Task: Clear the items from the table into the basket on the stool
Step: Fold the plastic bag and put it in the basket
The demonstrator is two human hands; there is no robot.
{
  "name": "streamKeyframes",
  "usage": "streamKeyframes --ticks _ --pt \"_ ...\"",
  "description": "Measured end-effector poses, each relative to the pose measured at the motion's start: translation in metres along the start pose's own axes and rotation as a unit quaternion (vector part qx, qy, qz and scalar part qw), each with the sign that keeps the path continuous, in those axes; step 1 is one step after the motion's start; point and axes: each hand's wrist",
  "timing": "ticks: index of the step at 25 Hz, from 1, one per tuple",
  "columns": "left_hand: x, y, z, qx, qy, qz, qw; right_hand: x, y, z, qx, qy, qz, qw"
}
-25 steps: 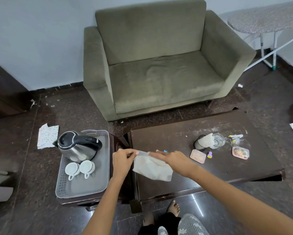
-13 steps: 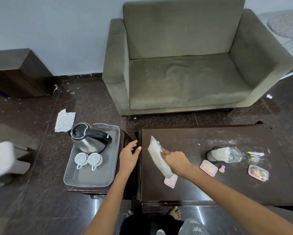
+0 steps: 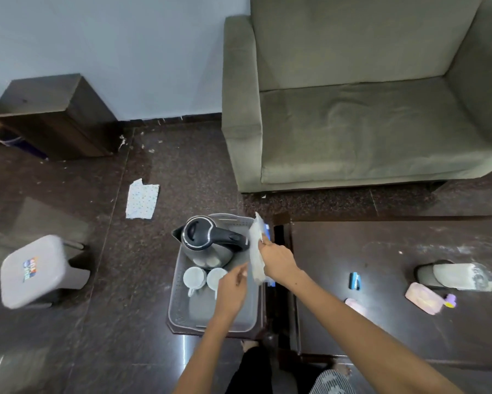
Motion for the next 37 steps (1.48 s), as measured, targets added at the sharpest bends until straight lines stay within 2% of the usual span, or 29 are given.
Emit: streamKeyframes --ticks 3,6,7,9,12,14,17,20,22,24,25,29,32,37 --pt "0.020 -0.013 0.011 0.025 0.006 0.036 0.999 0.026 0.008 0.023 0.056 0.037 0.001 0.998" --pt "0.031 -0.015 0.015 0.032 0.004 0.077 0.997 0.042 0.021 0.023 0.196 0.055 -0.008 0.979" --pt "0.035 -0.014 0.017 0.037 0.003 0.088 0.995 0.046 0.027 0.021 0.265 0.070 -0.007 0.962" --pt "0.039 -0.008 0.018 0.051 0.001 0.108 0.993 0.052 0.041 0.013 0.417 0.118 0.001 0.901" --pt "0.045 0.000 0.021 0.058 -0.010 0.133 0.989 0.055 0.063 0.007 0.551 0.182 0.016 0.814" --pt "0.048 0.002 0.024 0.057 -0.023 0.141 0.988 0.056 0.070 0.010 0.586 0.174 0.028 0.791" --pt "0.051 0.004 0.027 0.045 -0.039 0.143 0.988 0.057 0.070 0.016 0.608 0.151 0.044 0.778" --pt "0.052 0.006 0.025 0.043 -0.053 0.156 0.985 0.061 0.064 0.019 0.583 0.148 0.079 0.795" --pt "0.053 0.008 0.027 0.047 -0.072 0.157 0.984 0.066 0.062 0.021 0.497 0.151 0.081 0.851" --pt "0.054 0.008 0.030 0.053 -0.079 0.153 0.984 0.071 0.062 0.024 0.378 0.162 0.034 0.911" --pt "0.054 0.008 0.031 0.055 -0.079 0.150 0.984 0.071 0.060 0.025 0.343 0.173 0.010 0.923" --pt "0.052 0.002 0.031 0.045 -0.074 0.130 0.988 0.076 0.055 0.023 0.256 0.168 -0.001 0.952" --pt "0.049 0.000 0.031 0.032 -0.062 0.114 0.991 0.086 0.047 0.018 0.243 0.167 0.011 0.956" --pt "0.043 -0.002 0.032 0.034 -0.057 0.104 0.992 0.094 0.049 0.017 0.250 0.180 -0.071 0.949"
Point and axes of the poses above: each hand's wrist, its own x-axis towards the middle knuckle, its own y-axis out of the palm, z = x × y, and after that the axes turned 5 degrees about y, right-handed
